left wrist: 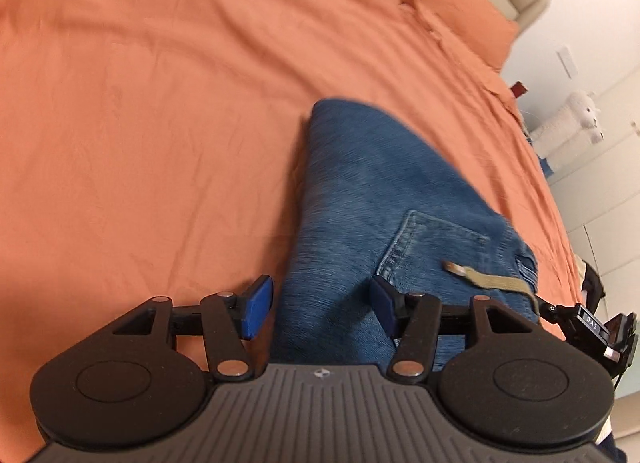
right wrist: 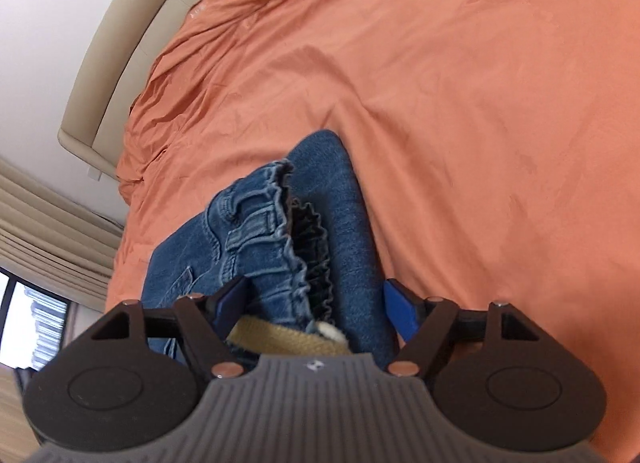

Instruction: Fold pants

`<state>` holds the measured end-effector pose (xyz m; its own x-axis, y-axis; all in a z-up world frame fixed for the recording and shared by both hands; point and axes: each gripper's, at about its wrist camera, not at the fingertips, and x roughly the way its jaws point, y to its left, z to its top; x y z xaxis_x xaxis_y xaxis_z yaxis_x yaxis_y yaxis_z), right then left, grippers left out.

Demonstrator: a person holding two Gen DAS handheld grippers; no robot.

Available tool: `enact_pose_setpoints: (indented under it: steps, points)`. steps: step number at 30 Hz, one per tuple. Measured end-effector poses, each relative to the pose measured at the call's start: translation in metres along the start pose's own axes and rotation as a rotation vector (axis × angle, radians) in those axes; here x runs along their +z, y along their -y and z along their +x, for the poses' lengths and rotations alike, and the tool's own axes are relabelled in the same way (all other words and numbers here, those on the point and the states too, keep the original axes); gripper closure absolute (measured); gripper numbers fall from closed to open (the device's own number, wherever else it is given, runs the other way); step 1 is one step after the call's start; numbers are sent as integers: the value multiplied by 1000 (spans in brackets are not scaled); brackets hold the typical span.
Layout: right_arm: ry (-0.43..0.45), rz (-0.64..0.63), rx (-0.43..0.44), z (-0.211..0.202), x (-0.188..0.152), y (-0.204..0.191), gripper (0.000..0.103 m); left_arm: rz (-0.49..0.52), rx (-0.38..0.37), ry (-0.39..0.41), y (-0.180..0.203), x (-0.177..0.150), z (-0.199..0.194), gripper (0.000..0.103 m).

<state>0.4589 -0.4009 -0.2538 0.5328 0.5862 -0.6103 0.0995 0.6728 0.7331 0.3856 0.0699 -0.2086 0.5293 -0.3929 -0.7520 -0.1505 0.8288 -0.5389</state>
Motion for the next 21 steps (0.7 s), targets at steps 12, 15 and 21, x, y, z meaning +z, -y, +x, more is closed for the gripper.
enact_pose_setpoints:
  steps: [12,15,21]
  points:
    - [-11,-236,-74,-19,6,-78,81,-8,-19,32,9,5,-11,93]
    - [-5,-313,-80,-31,1,-120,85,-25,-48,57,6,11,-29,95]
    - [-12,-458,-45,-18,-27,-209,86,19,-3,141,-17,27,-89,95]
